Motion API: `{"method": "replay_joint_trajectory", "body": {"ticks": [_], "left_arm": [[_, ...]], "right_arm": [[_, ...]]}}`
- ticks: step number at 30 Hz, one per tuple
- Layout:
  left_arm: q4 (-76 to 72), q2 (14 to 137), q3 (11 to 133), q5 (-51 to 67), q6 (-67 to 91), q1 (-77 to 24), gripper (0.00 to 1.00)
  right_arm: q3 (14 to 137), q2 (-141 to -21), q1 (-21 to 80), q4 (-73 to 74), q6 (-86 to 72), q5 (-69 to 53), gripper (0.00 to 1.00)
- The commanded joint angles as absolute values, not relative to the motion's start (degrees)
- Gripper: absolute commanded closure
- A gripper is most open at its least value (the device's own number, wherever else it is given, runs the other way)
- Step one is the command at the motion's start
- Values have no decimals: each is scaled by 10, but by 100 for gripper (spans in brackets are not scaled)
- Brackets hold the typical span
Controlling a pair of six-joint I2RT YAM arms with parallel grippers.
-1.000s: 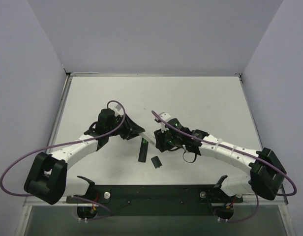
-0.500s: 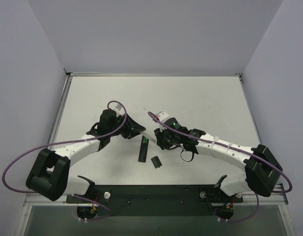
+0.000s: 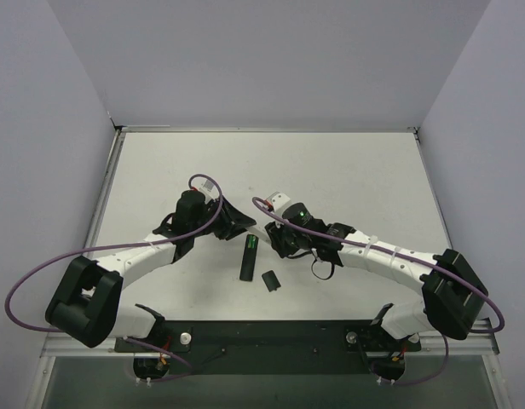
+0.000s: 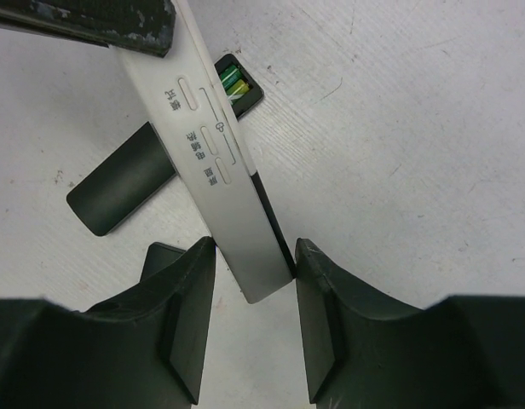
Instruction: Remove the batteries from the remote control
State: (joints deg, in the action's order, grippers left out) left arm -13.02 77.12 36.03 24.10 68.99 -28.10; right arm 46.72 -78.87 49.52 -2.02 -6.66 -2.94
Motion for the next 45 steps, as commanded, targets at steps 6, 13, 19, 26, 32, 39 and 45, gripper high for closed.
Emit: {"method": "replay_joint_trajectory", "body": {"ticks": [6,13,19,26,32,39,45], "left_arm": [[-179,788,370,364,728,-336,100],[-186,795,367,364,729,-340,100],[-190,795,365,365,731,-341,100],[-193,800,363,365,732,-345,100],[-196,804,365,364,728,-352,100],[-195,804,363,363,729,-353,100],[-189,802,367,362,727,-354,100]], "right_arm": [[511,-808,497,-172,-42,-25,71],[542,-823,497,-176,-31,-21,67],[552,-839,498,-193,-23,-35,64],[562,-843,497,-213,-10,-38,67],[567,-835,496,-245,-4,-40,69],[600,-849,496,-235,-4,-47,64],[612,-866,495,-223,-4,-50,55]]}}
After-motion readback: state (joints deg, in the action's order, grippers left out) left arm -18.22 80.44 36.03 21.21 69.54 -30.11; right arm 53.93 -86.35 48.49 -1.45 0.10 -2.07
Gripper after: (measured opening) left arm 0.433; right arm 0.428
